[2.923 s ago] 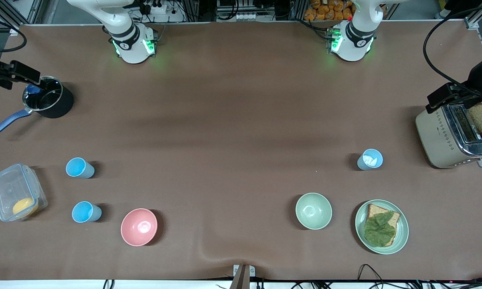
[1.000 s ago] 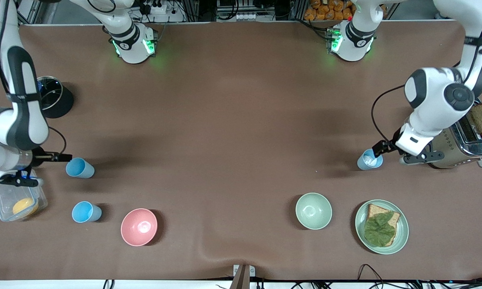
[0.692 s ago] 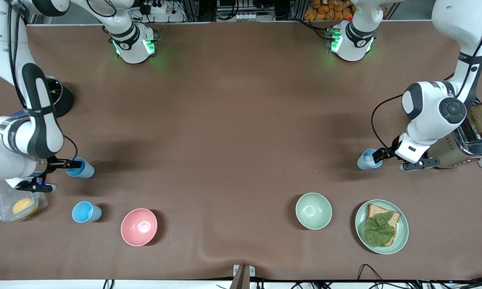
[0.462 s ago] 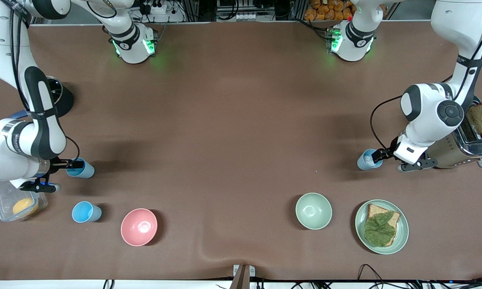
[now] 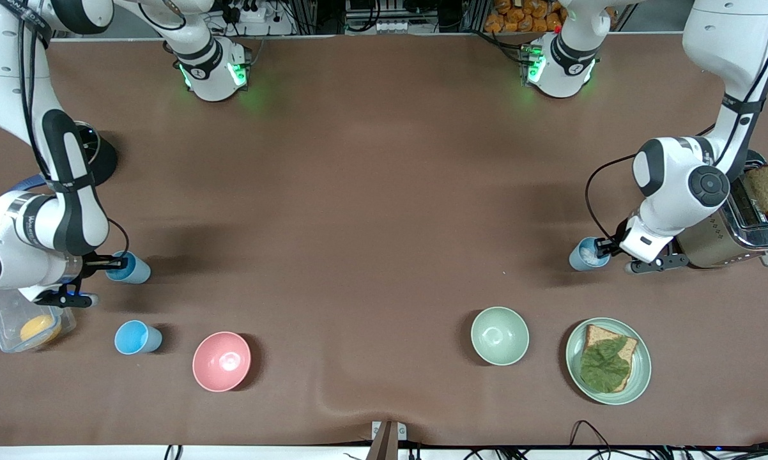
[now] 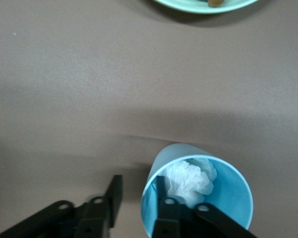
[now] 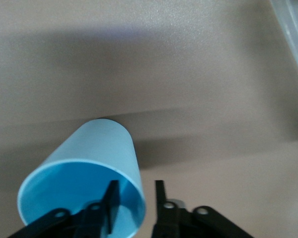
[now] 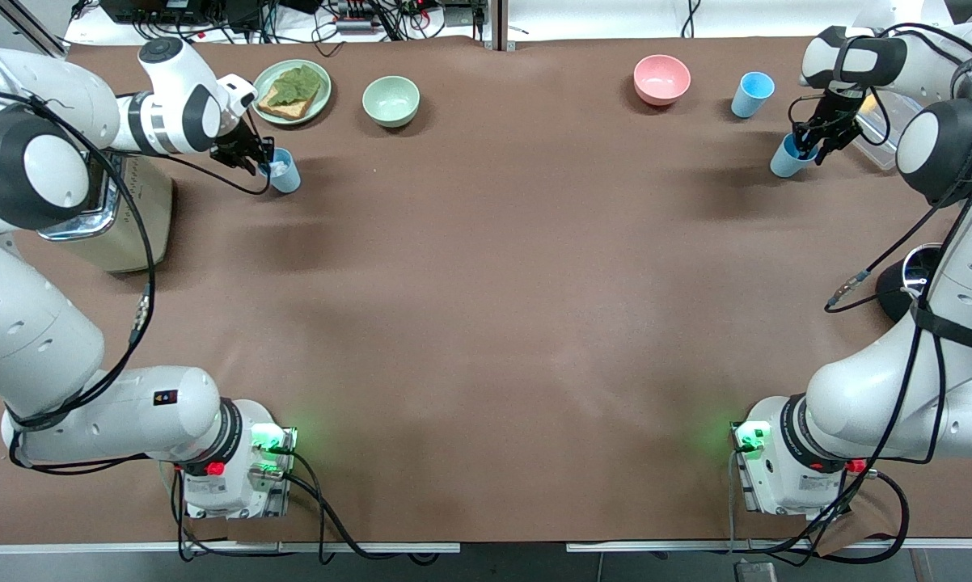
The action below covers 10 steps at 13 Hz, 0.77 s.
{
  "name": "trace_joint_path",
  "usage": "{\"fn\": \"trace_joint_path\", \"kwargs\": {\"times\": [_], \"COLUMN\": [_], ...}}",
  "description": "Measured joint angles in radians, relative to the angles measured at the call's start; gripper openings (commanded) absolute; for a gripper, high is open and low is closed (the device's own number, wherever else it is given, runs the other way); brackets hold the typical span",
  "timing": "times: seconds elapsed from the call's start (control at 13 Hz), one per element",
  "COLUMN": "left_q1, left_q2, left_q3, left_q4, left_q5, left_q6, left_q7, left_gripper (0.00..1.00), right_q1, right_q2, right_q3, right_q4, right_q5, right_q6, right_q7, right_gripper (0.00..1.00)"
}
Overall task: Stack blue cups with both arms
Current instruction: 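Grasp the blue cup with the right gripper while the left gripper grasps the tissue cup, then carry the tissue cup with the left gripper while the right gripper lifts its cup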
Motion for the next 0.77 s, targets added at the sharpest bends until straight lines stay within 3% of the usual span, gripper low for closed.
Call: {"fn": "trace_joint_path", "kwargs": {"times": [0.08,0.38,0.77], "left_q1": [-0.002,-0.003,-0.012], "left_q2": [0.001,-0.025,-0.057], "left_q3": [-0.003,-0.068,-0.292], "left_q4": [0.0,0.018,0.065], "left_q5": [0.0,0.0,-0.001], "left_q6": [-0.003,-0.072,-0.159], "left_q7": [0.0,-0.03,-0.416], "left_gripper": [0.0,0.0,0.0], "right_q1": [0.0,0.0,0.003], "right_q2": [0.0,-0.001,-0.003], "right_q3": [0.0,0.001,0.004], "right_q4": [0.0,0.006,0.019], "right_q5": [0.0,0.002,0.002], "right_q6": [0.0,-0.005,-0.021], "right_q7": [-0.001,-0.007,-0.019], "right_gripper": [0.0,0.0,0.0]}}
